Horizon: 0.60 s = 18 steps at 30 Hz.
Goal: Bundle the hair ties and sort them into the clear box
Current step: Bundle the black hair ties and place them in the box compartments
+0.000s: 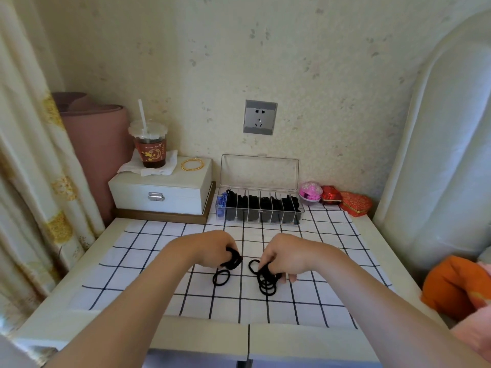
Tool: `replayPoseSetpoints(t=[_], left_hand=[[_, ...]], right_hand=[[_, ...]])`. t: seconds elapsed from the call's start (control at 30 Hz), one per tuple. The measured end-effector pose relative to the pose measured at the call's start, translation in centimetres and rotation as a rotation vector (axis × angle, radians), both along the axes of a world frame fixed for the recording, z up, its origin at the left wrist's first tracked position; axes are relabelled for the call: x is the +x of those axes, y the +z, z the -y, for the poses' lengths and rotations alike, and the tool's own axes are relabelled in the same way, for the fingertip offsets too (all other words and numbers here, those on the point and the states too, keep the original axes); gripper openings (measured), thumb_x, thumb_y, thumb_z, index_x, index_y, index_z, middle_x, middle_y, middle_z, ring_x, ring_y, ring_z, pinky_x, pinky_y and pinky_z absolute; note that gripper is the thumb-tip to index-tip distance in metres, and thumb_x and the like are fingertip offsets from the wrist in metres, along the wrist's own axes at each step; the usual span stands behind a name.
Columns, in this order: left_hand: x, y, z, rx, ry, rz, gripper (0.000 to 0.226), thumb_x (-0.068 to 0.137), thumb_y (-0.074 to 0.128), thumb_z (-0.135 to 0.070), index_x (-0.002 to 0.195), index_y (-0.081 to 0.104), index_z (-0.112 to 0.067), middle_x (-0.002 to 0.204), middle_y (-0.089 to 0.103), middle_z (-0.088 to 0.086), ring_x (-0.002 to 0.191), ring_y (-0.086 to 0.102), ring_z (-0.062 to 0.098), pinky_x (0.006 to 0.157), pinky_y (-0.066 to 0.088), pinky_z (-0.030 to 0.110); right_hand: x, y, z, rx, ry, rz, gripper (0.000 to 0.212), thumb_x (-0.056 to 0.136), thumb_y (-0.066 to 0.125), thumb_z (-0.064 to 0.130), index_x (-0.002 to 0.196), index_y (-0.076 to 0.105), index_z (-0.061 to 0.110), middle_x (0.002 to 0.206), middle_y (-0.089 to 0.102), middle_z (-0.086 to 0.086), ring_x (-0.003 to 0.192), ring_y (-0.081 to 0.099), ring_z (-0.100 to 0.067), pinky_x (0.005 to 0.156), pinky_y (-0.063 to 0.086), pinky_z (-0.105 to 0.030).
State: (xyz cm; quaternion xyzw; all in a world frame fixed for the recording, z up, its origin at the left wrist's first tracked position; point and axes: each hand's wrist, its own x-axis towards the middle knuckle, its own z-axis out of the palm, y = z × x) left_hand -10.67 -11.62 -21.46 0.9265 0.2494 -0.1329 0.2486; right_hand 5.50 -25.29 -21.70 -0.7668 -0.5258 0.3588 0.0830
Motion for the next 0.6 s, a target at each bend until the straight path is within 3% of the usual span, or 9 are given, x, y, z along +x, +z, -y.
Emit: replayPoseSetpoints(t=[0.13,0.23,0.33,0.53,0.6], left_hand=[[-1.2,-0.4,0.4,0.039,-0.005,-0.071,0.024,0.093,0.056,-0.021,0.114,0.064,-0.026,0.111,0.058,-0.009,0.099,0.057,0.013,0.083,0.048,0.025],[-1.5,-0.8,1.0,0.074,0.01,-0.063,0.023,0.09,0.063,-0.019,0.112,0.065,-0.024,0.104,0.053,-0.009,0.093,0.054,0.012,0.071,0.043,0.02],[-1.5,-1.2,1.3,0.111,0.032,-0.047,0.026,0.092,0.062,-0.019,0.117,0.063,-0.022,0.116,0.057,-0.002,0.094,0.051,0.013,0.075,0.042,0.02],[-1.9,-1.2,0.7,0.106,0.073,-0.002,0.028,0.095,0.054,-0.017,0.123,0.055,-0.023,0.129,0.054,0.0,0.105,0.053,0.014,0.083,0.045,0.023],[-1.9,-1.1,0.3,0.125,0.088,0.019,0.027,0.096,0.054,-0.016,0.122,0.057,-0.023,0.127,0.056,0.0,0.103,0.053,0.014,0.084,0.045,0.022]], right_hand=[[-0.4,-0.2,0.4,-0.047,0.043,0.078,0.025,0.088,0.061,0.009,0.103,0.076,0.023,0.089,0.073,0.0,0.067,0.066,-0.013,0.053,0.052,-0.024],[-0.9,-0.3,0.3,0.014,0.049,0.167,0.028,0.085,0.064,0.006,0.103,0.078,0.022,0.103,0.074,0.002,0.083,0.072,-0.017,0.072,0.061,-0.029],[-1.5,-0.4,0.3,0.056,0.106,0.295,0.028,0.085,0.064,0.005,0.103,0.078,0.021,0.107,0.073,0.003,0.095,0.068,-0.016,0.084,0.059,-0.032],[-1.2,0.2,0.2,0.039,0.136,0.299,0.028,0.091,0.053,0.008,0.106,0.074,0.018,0.108,0.071,0.0,0.097,0.066,-0.021,0.085,0.057,-0.036],[-0.9,0.4,-0.1,0.088,0.099,0.268,0.03,0.094,0.049,0.005,0.11,0.071,0.017,0.105,0.067,0.002,0.086,0.065,-0.015,0.072,0.055,-0.028]])
